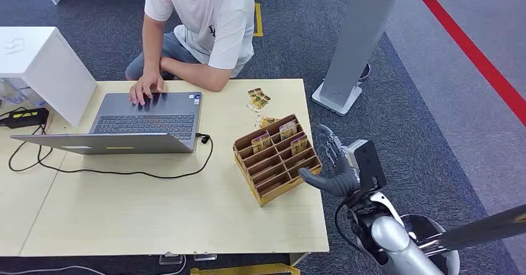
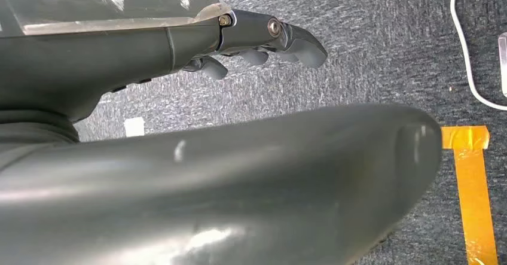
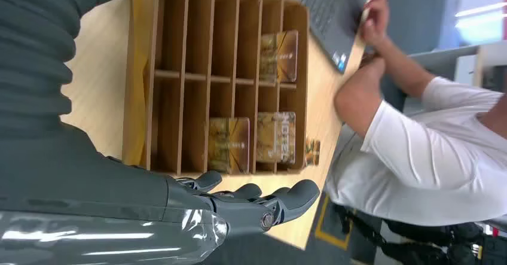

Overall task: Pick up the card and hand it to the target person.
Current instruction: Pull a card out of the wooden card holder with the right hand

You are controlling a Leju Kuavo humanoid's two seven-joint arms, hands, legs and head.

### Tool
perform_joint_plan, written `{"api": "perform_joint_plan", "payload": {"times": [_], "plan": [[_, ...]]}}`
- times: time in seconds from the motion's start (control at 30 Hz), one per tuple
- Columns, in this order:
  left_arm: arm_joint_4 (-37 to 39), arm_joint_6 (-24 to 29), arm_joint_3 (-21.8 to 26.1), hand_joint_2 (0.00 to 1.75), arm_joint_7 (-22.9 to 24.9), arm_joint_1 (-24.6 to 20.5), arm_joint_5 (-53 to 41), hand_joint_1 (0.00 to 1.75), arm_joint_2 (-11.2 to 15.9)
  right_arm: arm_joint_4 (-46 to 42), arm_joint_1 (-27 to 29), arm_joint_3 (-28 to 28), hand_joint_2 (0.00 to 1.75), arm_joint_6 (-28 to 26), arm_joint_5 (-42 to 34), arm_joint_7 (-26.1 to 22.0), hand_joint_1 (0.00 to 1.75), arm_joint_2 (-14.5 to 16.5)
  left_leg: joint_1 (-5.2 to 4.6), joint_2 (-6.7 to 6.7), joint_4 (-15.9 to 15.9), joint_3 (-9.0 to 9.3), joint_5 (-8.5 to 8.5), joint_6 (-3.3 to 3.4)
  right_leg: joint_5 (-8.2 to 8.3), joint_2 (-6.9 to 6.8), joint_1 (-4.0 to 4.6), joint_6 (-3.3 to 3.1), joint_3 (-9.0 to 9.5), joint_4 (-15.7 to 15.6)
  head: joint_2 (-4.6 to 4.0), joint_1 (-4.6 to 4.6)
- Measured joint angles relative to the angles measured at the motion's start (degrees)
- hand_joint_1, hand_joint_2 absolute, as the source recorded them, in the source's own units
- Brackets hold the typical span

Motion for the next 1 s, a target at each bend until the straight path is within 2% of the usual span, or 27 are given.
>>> {"api": "perform_joint_plan", "payload": {"times": [0.07, 0.27, 0.43, 0.53, 0.6, 0.67, 0.77, 0.87, 0.9, 1.0], "plan": [[0.0, -0.1, 0.0, 0.00, -0.1, 0.0, 0.0, 0.00, 0.0, 0.0, -0.7, 0.2, 1.75, -0.2, 3.1, 1.5, 0.00, 0.0, 0.00, 0.00, 0.0, 0.00, 0.00, 0.00, 0.00, 0.00, 0.00, 0.00, 0.00, 0.0, 0.00, 0.01], [0.0, -0.8, 0.0, 0.00, -0.8, 0.0, -0.3, 0.00, 0.0, 0.0, -4.5, 1.6, 1.75, -0.5, 20.4, 9.2, 0.00, -0.3, 0.00, 0.00, 0.0, -0.01, 0.00, 0.00, 0.00, 0.00, 0.00, 0.00, 0.00, 0.0, 0.00, -0.02], [0.0, -1.4, 0.0, 0.00, -1.0, 0.0, -0.8, 0.00, 0.0, 0.1, -7.4, 3.0, 1.75, 1.0, 39.9, 15.5, 0.02, -1.0, 0.00, 0.00, 0.0, -0.02, 0.00, 0.00, 0.00, -0.01, 0.00, 0.00, -0.01, 0.0, 0.00, -0.01], [0.0, -1.6, 0.0, 0.00, -1.1, 0.0, -0.9, 0.00, 0.1, 0.3, -9.0, 4.4, 1.75, 3.1, 50.8, 18.0, 0.14, -1.5, 0.00, -0.01, 0.0, -0.02, 0.00, 0.00, 0.00, -0.01, 0.00, 0.00, 0.00, 0.0, 0.00, 0.03], [0.0, -1.8, 0.0, 0.00, -1.3, 0.0, -0.9, 0.00, 0.2, 0.7, -10.0, 5.3, 1.75, 4.5, 55.9, 19.0, 0.31, -1.8, 0.00, -0.01, 0.0, -0.02, 0.00, 0.00, 0.00, -0.01, 0.00, 0.00, 0.00, 0.0, 0.00, 0.00], [0.0, -2.0, 0.0, 0.00, -1.5, 0.0, -0.9, 0.00, 0.3, 1.3, -11.0, 6.5, 1.75, 5.9, 60.8, 19.6, 0.57, -2.0, 0.00, -0.01, 0.0, -0.02, 0.00, 0.00, 0.00, -0.01, 0.00, 0.00, 0.00, 0.0, 0.00, -0.03], [0.0, -2.2, 0.0, 0.00, -1.7, 0.0, -0.9, 0.00, 0.4, 2.7, -12.3, 8.0, 1.75, 7.6, 67.2, 19.9, 0.75, -2.2, 0.00, -0.01, 0.0, -0.02, 0.00, 0.00, 0.00, -0.01, 0.00, 0.00, 0.00, 0.0, 0.00, -0.04], [0.0, -2.4, 0.0, 0.00, -1.9, 0.0, -0.9, 0.00, 0.5, 4.4, -13.3, 9.3, 1.75, 8.6, 70.8, 19.5, 1.03, -2.2, 0.00, -0.01, 0.0, -0.03, 0.00, 0.00, 0.00, -0.01, 0.00, 0.00, -0.01, 0.0, 0.00, 0.01], [0.0, -2.4, 0.0, 0.00, -2.0, 0.0, -0.9, 0.00, 0.5, 5.0, -13.6, 9.7, 1.75, 8.7, 71.5, 19.2, 1.06, -2.2, 0.00, -0.01, 0.0, -0.03, 0.00, 0.00, 0.00, -0.01, 0.00, 0.00, -0.01, 0.0, 0.00, 0.02], [0.0, -2.5, 0.0, 0.00, -2.0, 0.0, -0.9, 0.00, 0.6, 7.1, -14.5, 10.9, 1.75, 8.7, 72.8, 18.4, 0.99, -2.2, 0.00, -0.01, 0.0, -0.04, 0.00, 0.00, 0.00, -0.02, 0.00, 0.00, -0.01, 0.0, 0.00, 0.02]]}}
